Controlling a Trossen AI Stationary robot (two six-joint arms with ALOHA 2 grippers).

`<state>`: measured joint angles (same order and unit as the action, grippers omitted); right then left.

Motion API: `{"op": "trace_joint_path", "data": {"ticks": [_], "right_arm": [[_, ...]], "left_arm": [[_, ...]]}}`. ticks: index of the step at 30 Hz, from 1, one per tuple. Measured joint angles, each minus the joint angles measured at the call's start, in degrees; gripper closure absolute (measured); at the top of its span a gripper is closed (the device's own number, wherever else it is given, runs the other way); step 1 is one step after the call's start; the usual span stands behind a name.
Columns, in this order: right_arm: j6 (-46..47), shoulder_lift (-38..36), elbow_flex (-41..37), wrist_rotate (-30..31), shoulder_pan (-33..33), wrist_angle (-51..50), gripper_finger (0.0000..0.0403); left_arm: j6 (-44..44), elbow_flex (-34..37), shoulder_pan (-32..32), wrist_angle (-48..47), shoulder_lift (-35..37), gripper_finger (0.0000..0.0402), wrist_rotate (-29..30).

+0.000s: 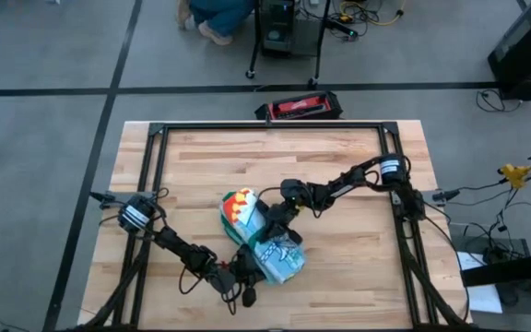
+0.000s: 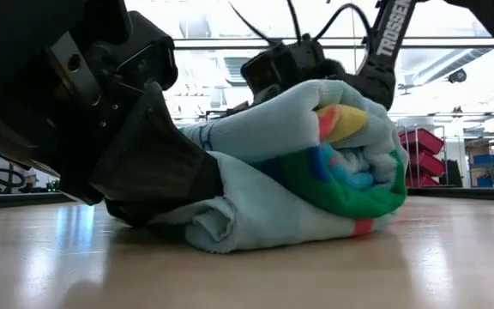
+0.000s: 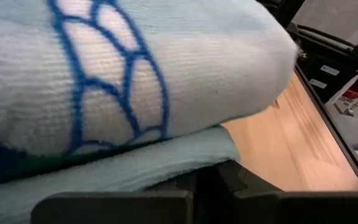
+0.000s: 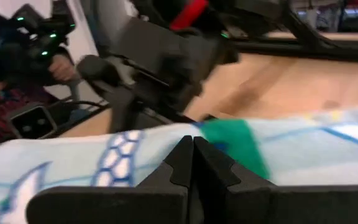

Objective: Roll towel
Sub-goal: Roll the multi-color dinosaur print towel

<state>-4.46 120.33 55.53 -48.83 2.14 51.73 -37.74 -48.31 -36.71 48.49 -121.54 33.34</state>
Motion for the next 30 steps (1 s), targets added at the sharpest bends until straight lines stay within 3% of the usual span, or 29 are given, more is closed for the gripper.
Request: {"op": "trace_joint_path", "data": {"ticks": [9,18,30], "right_arm": [[-3.33,0.04,0.37,4.52,-4.38,0.70,0.0403],[-3.51,4.36,1.91,5.46,-2.11,-2.15,0.0403],[-2.25,4.72,2.60,6.47,-1.64,-3.00,0.0403]], "left_arm": [[-0.19,0.09,-0.04,-0.46,-0.09,0.0402,1.22],[-2.87,0.26,-0.65,-0.31,0.69,0.0402,0.63],[-9.18,0.41,-4.63,-1.34,2.22,0.0401,0.44]]}}
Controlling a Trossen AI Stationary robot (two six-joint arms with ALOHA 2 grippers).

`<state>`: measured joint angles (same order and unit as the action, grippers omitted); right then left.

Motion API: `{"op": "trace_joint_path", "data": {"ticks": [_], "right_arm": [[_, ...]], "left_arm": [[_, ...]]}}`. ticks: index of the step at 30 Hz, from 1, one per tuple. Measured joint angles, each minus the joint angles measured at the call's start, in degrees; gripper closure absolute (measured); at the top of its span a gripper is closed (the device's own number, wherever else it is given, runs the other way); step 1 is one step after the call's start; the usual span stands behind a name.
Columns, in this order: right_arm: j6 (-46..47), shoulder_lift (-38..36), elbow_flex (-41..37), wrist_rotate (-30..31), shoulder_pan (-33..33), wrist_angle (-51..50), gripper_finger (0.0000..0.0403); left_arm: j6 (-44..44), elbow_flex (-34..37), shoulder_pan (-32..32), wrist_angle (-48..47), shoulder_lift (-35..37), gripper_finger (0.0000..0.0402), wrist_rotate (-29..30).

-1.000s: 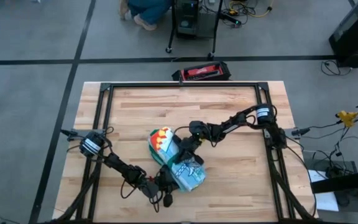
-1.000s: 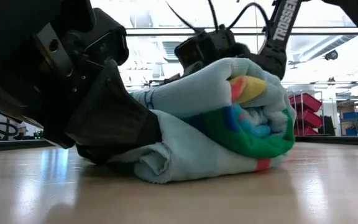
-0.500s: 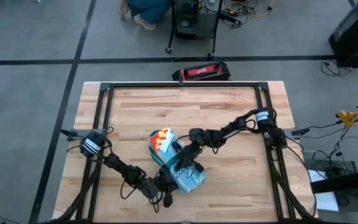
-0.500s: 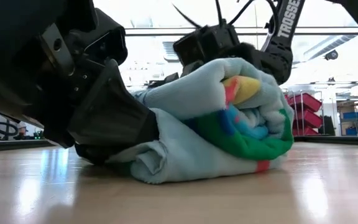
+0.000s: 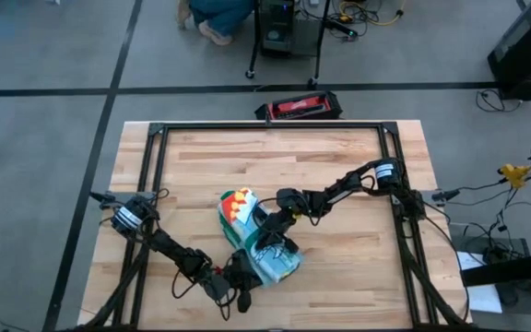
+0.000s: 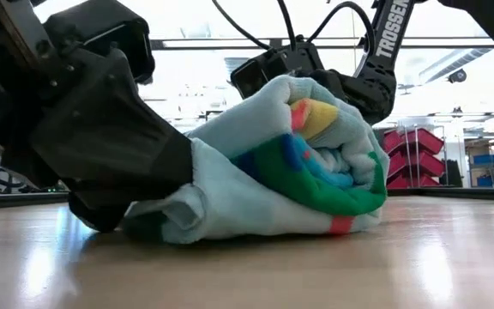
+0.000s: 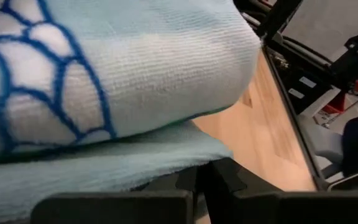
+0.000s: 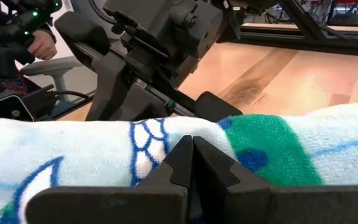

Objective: Roll towel
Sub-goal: Roll the multi-color dinosaur print towel

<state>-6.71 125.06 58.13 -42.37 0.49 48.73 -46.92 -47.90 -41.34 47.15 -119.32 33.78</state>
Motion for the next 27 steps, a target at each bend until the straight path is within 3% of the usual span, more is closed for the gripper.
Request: {"op": "trace_joint_path", "data": {"ticks": [16,27], "right_arm": [[-0.64,-2.88,-0.42,1.45,-1.73,-1.28,0.0403],[-1.57,-5.56,0.92,2.09,-8.42,-1.48,0.0403]], "left_arm": [[-3.75,-0.43,-0.59,-4.73,0.39,0.0401,0.82],[-3.50,-0.42,-0.50,-5.36,0.28,0.0401,2.21]]}}
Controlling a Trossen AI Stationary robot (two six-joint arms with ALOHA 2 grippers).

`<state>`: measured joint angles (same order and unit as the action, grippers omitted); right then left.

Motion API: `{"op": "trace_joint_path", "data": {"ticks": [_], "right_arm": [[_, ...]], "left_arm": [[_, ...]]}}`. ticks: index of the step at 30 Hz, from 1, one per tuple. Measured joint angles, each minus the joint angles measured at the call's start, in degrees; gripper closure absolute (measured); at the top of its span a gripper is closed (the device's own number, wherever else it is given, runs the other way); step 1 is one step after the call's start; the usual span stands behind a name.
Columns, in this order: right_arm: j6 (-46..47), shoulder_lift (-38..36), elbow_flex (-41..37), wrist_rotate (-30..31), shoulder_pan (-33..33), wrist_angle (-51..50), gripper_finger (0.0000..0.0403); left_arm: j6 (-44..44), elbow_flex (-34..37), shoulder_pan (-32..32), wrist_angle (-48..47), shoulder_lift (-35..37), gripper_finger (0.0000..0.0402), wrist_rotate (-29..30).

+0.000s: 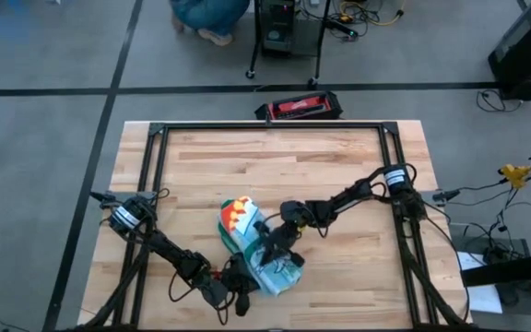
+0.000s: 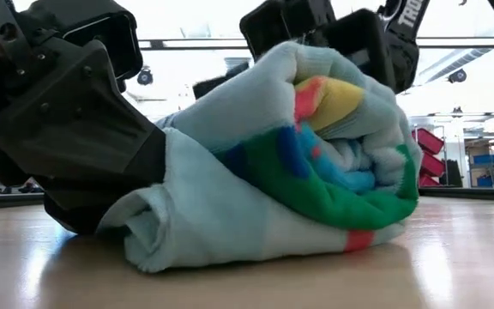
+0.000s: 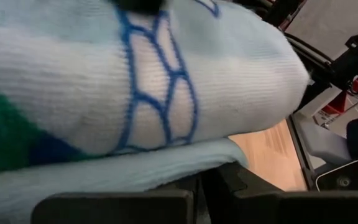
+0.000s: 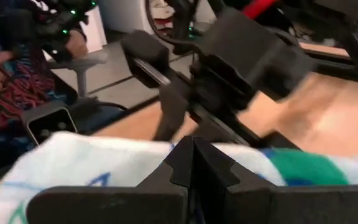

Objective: Roll towel
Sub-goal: Roll the multi-color dinosaur print towel

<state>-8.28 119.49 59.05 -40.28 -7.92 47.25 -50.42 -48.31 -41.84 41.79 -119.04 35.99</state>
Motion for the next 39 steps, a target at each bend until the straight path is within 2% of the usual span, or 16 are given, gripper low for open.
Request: {"op": "trace_joint_path", "data": {"ticks": [6,16,23,30,39], "right_arm": [[-4.59,-0.20,1.78,7.44,-0.35,-9.35,0.0403],[-4.34,-3.00,2.45,7.95,-1.95,-10.51,0.0403],[-2.48,1.98,4.51,7.36,-1.68,-11.62,0.0403],[-2.64,5.15,7.88,7.48,-1.35,-14.65,0.0403],[-2.34,5.28,7.93,7.59,-0.64,-14.85,0.0403]], "left_arm": [[-0.08,0.07,0.17,-0.21,-0.02,0.0401,0.19],[0.59,0.11,0.26,-0.79,0.19,0.0401,0.06],[2.91,0.53,-0.19,-5.10,3.16,0.0401,-4.69],[-0.96,0.48,-1.01,-13.95,6.17,0.0402,-6.56],[-1.85,0.48,-4.23,-9.01,6.38,0.0402,-6.14]]}}
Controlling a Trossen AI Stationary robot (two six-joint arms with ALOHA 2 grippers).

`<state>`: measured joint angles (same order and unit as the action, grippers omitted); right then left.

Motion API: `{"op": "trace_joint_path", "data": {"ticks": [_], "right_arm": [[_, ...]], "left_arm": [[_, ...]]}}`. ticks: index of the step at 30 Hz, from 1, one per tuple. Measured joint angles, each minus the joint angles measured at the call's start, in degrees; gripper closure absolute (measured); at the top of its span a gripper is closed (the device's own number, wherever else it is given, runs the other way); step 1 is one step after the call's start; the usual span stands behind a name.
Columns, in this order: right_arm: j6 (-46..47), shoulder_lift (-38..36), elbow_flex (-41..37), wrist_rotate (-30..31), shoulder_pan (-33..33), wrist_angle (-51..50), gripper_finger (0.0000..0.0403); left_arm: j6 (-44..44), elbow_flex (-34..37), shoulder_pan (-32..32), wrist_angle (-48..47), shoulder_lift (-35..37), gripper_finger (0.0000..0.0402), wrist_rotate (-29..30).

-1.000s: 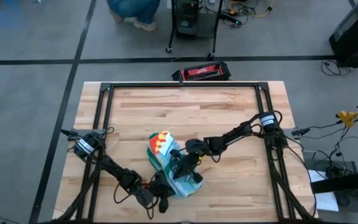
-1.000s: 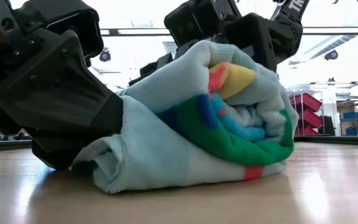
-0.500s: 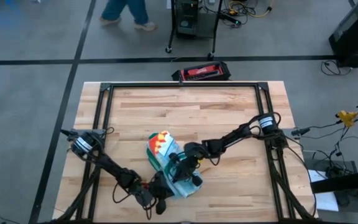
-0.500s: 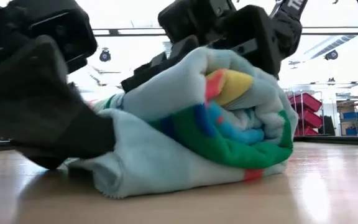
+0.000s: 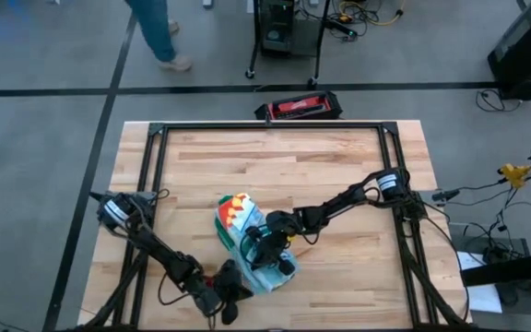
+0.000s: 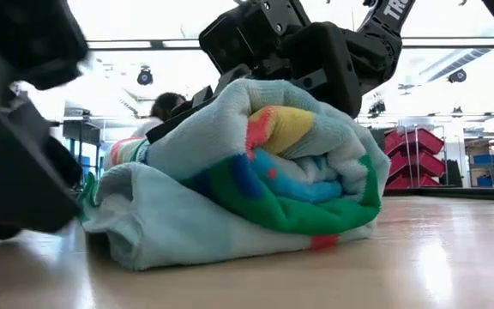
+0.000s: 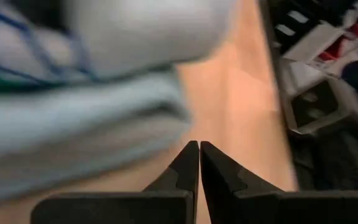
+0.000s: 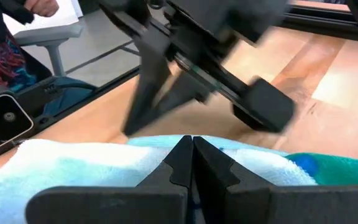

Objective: Roll towel
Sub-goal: Roll the multi-color dinosaur print towel

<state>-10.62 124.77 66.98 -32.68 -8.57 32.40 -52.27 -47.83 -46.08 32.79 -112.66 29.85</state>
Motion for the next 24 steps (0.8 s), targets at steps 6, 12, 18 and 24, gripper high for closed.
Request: {"op": "trace_joint_path", "data": {"ticks": [6,12,18,24], "right_arm": [[0.38,0.00,0.01,0.41,0.05,0.04,0.0403],[0.37,0.01,0.04,0.58,0.05,0.03,0.0403],[0.33,0.07,0.33,0.87,0.10,-0.09,0.0403],[0.22,0.07,0.33,0.87,0.10,-0.28,0.0403]], "left_arm": [[4.00,-0.13,-2.72,5.15,0.17,0.0402,10.48],[4.89,-0.13,-1.82,0.60,0.17,0.0402,18.18],[8.02,-0.15,0.35,0.06,0.20,0.0402,17.68],[1.58,-0.22,0.60,-4.50,0.20,0.0402,10.34]]}}
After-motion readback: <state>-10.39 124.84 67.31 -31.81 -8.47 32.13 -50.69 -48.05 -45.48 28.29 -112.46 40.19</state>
